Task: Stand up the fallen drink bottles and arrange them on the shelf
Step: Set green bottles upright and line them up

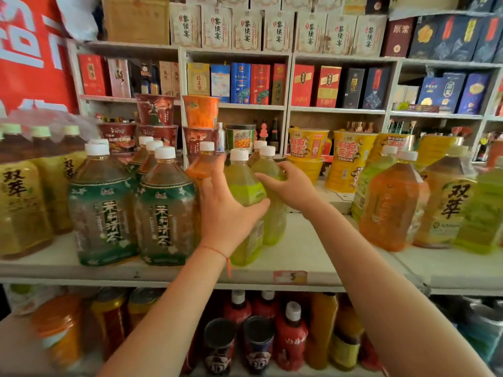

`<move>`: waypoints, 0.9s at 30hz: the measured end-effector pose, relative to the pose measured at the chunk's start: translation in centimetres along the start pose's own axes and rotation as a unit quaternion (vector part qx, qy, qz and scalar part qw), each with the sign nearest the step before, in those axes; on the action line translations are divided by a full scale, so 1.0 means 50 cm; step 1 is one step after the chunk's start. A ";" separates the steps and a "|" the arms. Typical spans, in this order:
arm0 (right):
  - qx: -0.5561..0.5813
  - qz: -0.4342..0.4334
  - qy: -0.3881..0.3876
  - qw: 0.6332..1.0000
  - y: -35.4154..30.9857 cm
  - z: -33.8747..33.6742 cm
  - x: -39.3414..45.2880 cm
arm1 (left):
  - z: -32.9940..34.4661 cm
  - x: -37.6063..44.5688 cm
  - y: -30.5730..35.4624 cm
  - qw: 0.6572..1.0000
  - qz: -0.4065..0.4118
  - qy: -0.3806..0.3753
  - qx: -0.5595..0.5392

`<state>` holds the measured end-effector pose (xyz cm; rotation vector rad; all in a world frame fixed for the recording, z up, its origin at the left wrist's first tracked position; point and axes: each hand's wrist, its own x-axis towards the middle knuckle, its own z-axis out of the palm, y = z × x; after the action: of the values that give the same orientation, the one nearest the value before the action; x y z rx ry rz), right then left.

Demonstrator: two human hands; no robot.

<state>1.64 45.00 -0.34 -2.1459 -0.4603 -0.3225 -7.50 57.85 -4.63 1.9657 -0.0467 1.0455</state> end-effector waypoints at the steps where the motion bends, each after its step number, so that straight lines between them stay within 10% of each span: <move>1: -0.014 -0.019 0.015 1.000 0.005 -0.009 -0.003 | 0.008 -0.002 0.003 1.000 -0.012 0.004 -0.010; 5: -0.022 -0.062 0.102 0.993 0.032 -0.086 -0.005 | 0.053 -0.013 0.029 1.000 -0.015 0.023 -0.015; 15: 0.048 -0.041 -0.031 0.998 0.033 -0.071 0.017 | 0.102 -0.057 0.052 0.993 -0.075 0.021 -0.092; 27: -0.070 -0.027 0.147 0.986 0.085 -0.164 0.013 | 0.183 -0.045 0.082 0.955 -0.155 -0.085 -0.238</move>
<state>3.57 36.13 1.51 -2.1756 -0.3351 -0.7088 -4.62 48.06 -5.70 1.5528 -0.0757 0.5897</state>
